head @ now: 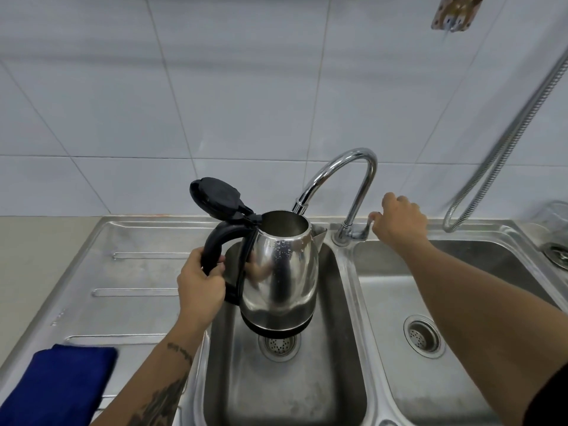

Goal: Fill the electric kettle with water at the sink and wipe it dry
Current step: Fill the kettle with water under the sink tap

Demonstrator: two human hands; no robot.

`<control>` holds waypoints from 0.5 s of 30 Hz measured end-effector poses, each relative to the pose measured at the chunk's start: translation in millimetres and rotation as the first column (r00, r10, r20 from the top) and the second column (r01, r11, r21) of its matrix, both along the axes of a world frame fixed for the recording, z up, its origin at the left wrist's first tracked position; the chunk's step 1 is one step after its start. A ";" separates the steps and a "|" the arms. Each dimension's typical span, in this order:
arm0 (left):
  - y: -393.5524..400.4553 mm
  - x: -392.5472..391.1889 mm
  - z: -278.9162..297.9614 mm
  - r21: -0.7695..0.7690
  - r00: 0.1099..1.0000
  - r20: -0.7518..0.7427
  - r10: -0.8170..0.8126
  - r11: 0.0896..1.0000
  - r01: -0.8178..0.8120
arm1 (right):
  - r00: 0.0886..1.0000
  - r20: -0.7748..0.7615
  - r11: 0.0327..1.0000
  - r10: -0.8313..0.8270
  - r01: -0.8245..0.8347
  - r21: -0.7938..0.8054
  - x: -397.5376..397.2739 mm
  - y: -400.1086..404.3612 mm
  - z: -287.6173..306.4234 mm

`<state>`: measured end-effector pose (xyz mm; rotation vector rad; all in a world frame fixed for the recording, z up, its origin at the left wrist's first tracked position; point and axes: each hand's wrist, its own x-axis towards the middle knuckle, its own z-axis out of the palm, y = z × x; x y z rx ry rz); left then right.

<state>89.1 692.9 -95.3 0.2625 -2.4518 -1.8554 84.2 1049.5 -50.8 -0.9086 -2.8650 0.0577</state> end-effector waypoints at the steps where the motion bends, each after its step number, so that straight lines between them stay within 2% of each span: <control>1: -1.8 1.4 0.3 -0.001 1.000 -0.002 0.001 1.000 -0.001 | 0.999 -0.052 1.000 0.003 -0.004 -0.014 4.0 -6.7 0.0; 3: -5.5 5.9 1.7 -0.006 1.000 -0.009 0.000 1.000 0.000 | 0.985 -0.160 0.991 0.058 -0.076 -0.108 16.5 -25.5 0.6; 4: -7.9 9.0 2.6 -0.007 1.000 -0.012 0.000 1.000 0.000 | 0.976 -0.199 0.965 0.089 -0.135 -0.227 25.0 -37.2 1.0; 5: -10.7 12.6 3.5 -0.006 1.000 -0.012 0.001 1.000 -0.001 | 0.974 -0.209 0.890 0.090 -0.173 -0.421 35.6 -50.9 1.9; 6: -13.7 16.7 4.6 -0.002 1.000 -0.012 0.003 1.000 -0.004 | 0.982 -0.174 0.742 0.079 -0.174 -0.648 48.7 -66.2 1.9; 7: -17.0 21.5 5.8 0.002 1.000 -0.011 0.007 1.000 -0.007 | 0.990 -0.112 0.531 0.085 -0.140 -0.836 63.9 -82.4 0.2; 8: -20.4 26.8 7.0 0.006 1.000 -0.011 0.012 1.000 -0.012 | 0.992 -0.051 0.331 0.118 -0.087 -0.940 79.2 -97.1 -2.7; 9: -24.3 32.9 8.8 0.008 1.000 -0.012 0.018 1.000 -0.018 | 0.986 -0.014 0.203 0.166 -0.048 -0.978 93.4 -110.2 -6.6; 11: -32.1 45.5 12.6 0.009 1.000 -0.013 0.029 1.000 -0.028 | 0.970 -0.030 0.066 0.241 -0.047 -0.997 115.1 -131.0 -15.5; 13: -40.2 58.7 16.3 0.025 0.999 -0.009 0.033 0.999 -0.033 | 0.973 -0.064 0.012 0.222 -0.069 -0.998 130.2 -149.4 -20.2; 15: -47.8 71.9 20.0 0.044 0.999 -0.013 0.031 0.999 -0.030 | 0.979 -0.101 0.017 0.176 -0.106 -0.994 140.7 -163.6 -21.4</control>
